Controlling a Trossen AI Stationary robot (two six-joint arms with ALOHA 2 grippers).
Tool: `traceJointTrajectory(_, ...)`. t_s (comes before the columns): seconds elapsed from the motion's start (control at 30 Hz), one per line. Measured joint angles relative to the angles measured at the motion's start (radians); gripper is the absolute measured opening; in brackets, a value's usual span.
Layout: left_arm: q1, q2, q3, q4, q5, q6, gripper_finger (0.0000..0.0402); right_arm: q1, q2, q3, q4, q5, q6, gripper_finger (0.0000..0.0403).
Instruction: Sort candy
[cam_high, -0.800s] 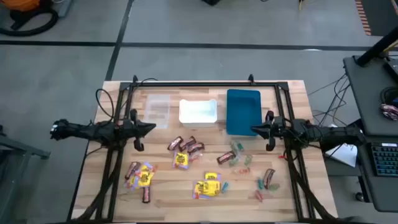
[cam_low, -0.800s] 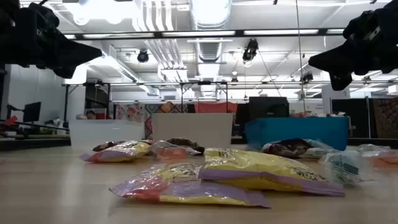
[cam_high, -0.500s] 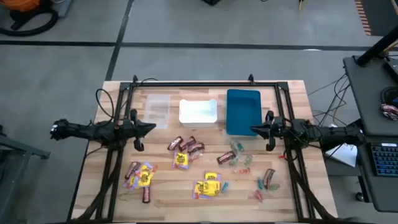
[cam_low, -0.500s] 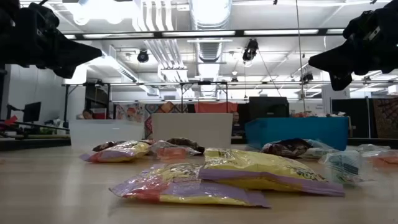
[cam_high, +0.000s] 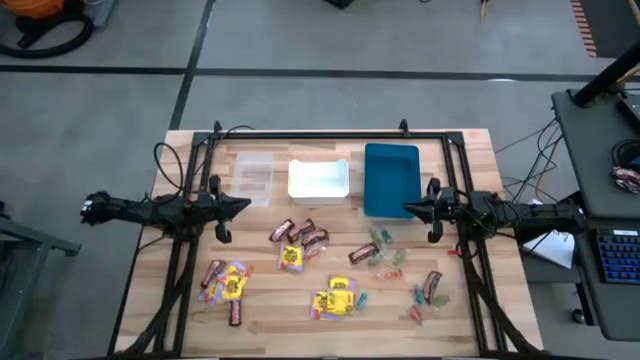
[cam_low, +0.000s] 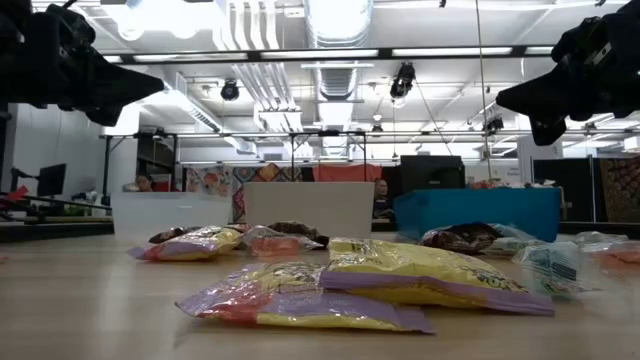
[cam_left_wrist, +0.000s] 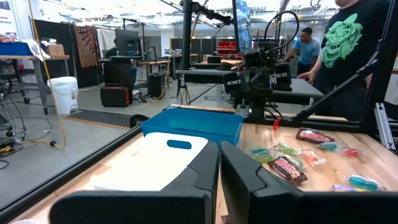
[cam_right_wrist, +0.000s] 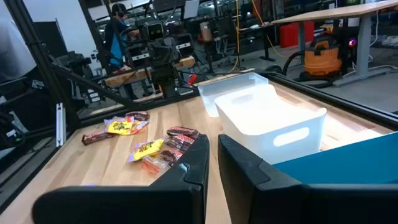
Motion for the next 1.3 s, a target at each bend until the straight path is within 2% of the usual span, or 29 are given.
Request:
traceJointTrajectory(0.67, 0.0, 0.0, 0.0, 0.0, 0.0, 0.0, 0.0, 0.0, 0.0, 0.0, 0.001, 0.0, -0.003, 0.0029)
traceJointTrajectory(0.9, 0.0, 0.0, 0.0, 0.0, 0.0, 0.0, 0.0, 0.0, 0.0, 0.0, 0.003, 0.001, -0.25, 0.0029)
traceJointTrajectory(1.13, 0.0, 0.0, 0.0, 0.0, 0.0, 0.0, 0.0, 0.0, 0.0, 0.0, 0.003, 0.001, -0.311, 0.0029)
traceJointTrajectory(1.2, 0.0, 0.0, 0.0, 0.005, 0.0, 0.036, 0.0, 0.0, 0.0, 0.0, 0.004, -0.001, -0.241, 0.0029)
traceJointTrajectory(1.27, 0.0, 0.001, 0.0, 0.052, 0.003, 0.05, 0.0, 0.0, 0.0, 0.0, 0.011, 0.0, -0.035, 0.0029)
traceJointTrajectory(1.3, 0.0, 0.001, 0.0, 0.093, 0.004, 0.027, 0.0, -0.001, 0.002, 0.0, 0.039, 0.032, 0.013, 0.0029)
